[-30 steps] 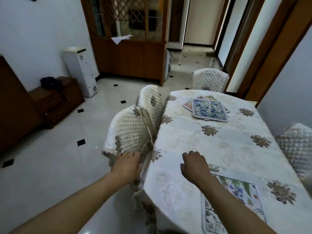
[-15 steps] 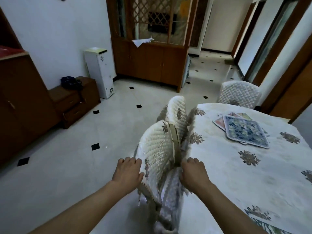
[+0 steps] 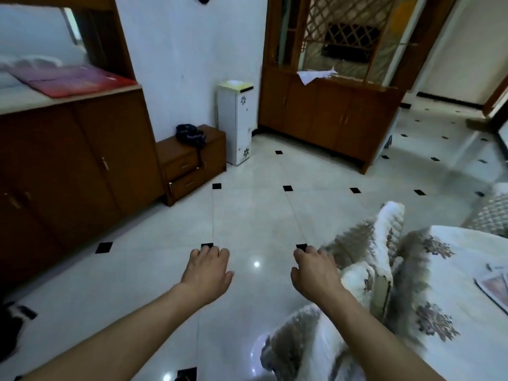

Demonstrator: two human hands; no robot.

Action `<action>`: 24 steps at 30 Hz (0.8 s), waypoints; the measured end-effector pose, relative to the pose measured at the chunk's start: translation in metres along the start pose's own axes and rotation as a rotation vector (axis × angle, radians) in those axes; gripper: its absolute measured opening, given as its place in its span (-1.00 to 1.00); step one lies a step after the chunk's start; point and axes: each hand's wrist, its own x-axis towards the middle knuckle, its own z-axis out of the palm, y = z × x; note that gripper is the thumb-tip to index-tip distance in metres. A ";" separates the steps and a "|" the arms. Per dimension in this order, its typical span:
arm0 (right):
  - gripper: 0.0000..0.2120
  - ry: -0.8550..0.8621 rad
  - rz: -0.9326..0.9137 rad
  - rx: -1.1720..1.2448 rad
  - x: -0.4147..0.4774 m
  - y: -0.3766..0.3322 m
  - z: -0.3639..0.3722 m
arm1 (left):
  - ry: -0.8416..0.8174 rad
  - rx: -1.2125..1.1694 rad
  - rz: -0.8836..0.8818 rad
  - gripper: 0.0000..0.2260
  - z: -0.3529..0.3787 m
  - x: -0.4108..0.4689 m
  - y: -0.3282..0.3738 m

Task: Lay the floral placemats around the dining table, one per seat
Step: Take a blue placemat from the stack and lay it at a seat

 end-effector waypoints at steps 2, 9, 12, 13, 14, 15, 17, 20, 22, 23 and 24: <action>-0.74 -0.003 0.034 -0.013 0.042 -0.014 0.007 | 0.001 -0.009 0.029 -0.66 0.005 0.043 -0.030; -0.73 -0.061 0.245 -0.046 0.143 -0.029 0.005 | 0.000 -0.025 0.213 -0.70 -0.007 0.189 -0.088; -0.74 -0.083 0.348 -0.046 0.168 -0.019 0.002 | -0.011 -0.018 0.287 -0.69 -0.011 0.240 -0.087; -0.76 -0.090 0.382 -0.039 0.177 -0.013 0.003 | -0.013 -0.017 0.313 -0.69 -0.010 0.257 -0.084; -0.78 -0.098 0.412 -0.032 0.186 -0.006 0.004 | -0.015 -0.019 0.338 -0.69 -0.010 0.275 -0.079; -0.80 -0.106 0.433 -0.026 0.194 0.000 0.005 | -0.016 -0.021 0.361 -0.69 -0.009 0.290 -0.075; -0.83 -0.110 0.466 -0.022 0.217 0.020 0.011 | -0.015 -0.023 0.408 -0.69 -0.008 0.326 -0.063; -0.85 -0.103 0.495 -0.023 0.261 0.054 0.022 | -0.011 -0.017 0.436 -0.67 -0.010 0.384 -0.044; -0.83 -0.092 0.511 -0.018 0.301 0.078 0.029 | -0.006 0.000 0.447 -0.67 -0.013 0.427 -0.034; -0.82 -0.095 0.515 -0.006 0.323 0.089 0.032 | -0.007 0.013 0.446 -0.66 -0.015 0.448 -0.030; -0.81 -0.104 0.517 0.005 0.345 0.100 0.035 | -0.011 0.025 0.441 -0.67 -0.018 0.469 -0.028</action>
